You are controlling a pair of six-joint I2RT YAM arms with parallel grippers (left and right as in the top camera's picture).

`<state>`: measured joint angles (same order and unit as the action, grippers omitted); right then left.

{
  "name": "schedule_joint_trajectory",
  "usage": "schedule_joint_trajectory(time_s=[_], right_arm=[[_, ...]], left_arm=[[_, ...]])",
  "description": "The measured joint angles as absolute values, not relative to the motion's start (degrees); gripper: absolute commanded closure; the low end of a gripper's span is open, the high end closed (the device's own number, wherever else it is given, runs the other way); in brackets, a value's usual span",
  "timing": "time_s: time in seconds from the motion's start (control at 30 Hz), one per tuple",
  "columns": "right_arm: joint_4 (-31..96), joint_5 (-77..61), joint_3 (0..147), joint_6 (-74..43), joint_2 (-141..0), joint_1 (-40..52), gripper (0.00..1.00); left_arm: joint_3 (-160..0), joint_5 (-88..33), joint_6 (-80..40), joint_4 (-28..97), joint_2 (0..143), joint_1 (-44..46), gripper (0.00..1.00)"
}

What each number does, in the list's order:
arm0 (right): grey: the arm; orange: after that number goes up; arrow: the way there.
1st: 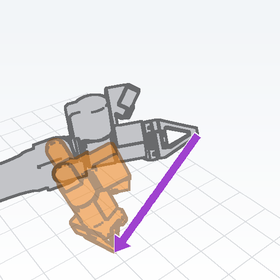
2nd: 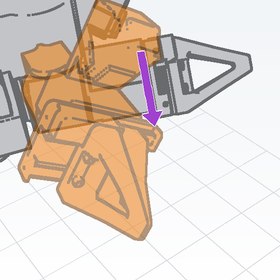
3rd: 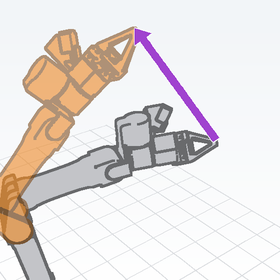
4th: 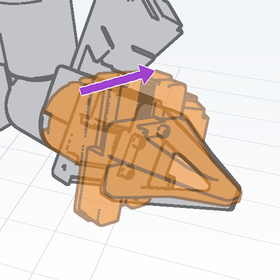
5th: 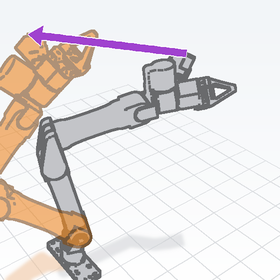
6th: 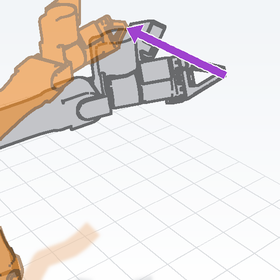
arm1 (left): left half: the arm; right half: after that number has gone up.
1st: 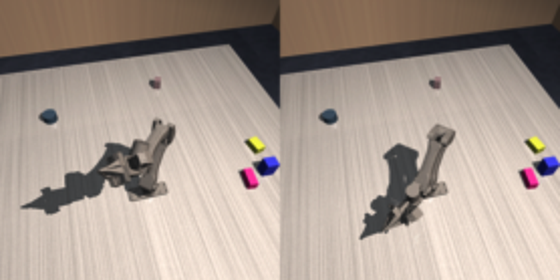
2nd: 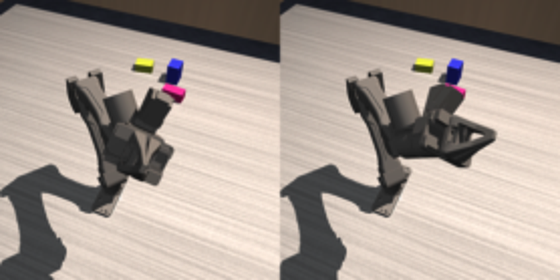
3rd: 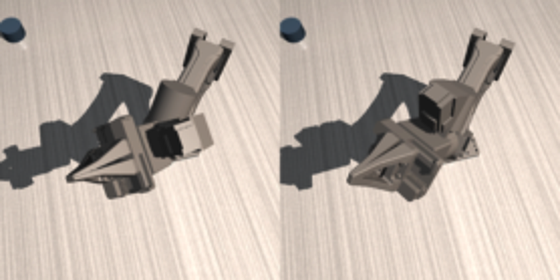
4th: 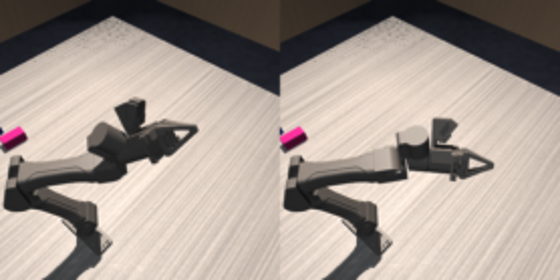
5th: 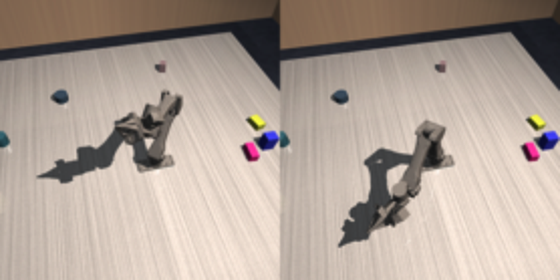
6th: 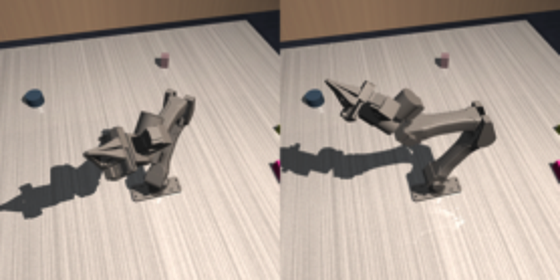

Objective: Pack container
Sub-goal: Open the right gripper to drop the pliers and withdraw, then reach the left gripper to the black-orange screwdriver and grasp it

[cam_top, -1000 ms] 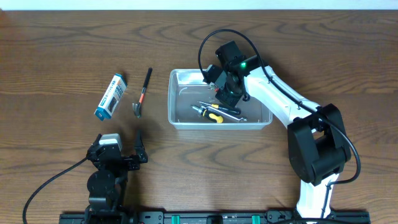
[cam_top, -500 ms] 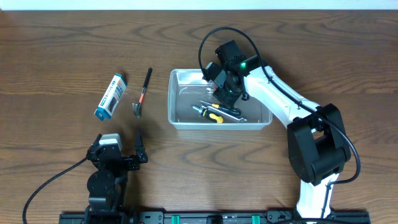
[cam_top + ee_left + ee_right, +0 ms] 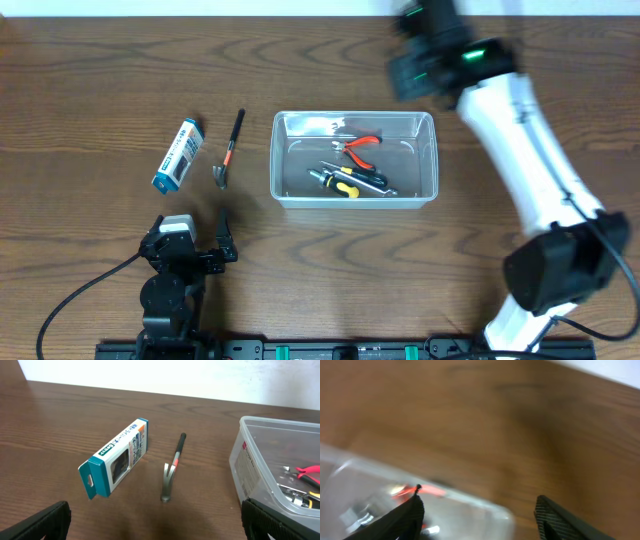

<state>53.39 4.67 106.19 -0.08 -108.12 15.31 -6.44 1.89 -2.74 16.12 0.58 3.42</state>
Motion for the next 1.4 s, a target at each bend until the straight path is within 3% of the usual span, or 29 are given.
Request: schedule_joint_trajectory(time_s=[0.13, 0.23, 0.47, 1.4], right_arm=[[54.7, 6.2, 106.4, -1.9, -107.9, 4.9, 0.16], [55.1, 6.6, 106.4, -2.8, -108.4, -1.4, 0.01], [57.3, 5.6, 106.3, -2.8, -108.4, -8.1, 0.01], [58.2, 4.5, 106.3, -2.8, -108.4, -8.3, 0.01]], left_arm=[[-6.4, 1.9, -2.7, 16.1, 0.6, 3.4, 0.02], [-6.4, 1.9, -2.7, 16.1, 0.6, 3.4, 0.02], [-6.4, 1.9, -2.7, 16.1, 0.6, 3.4, 0.02], [-5.9, 1.7, -2.8, 13.4, 0.6, 3.4, 0.02]])
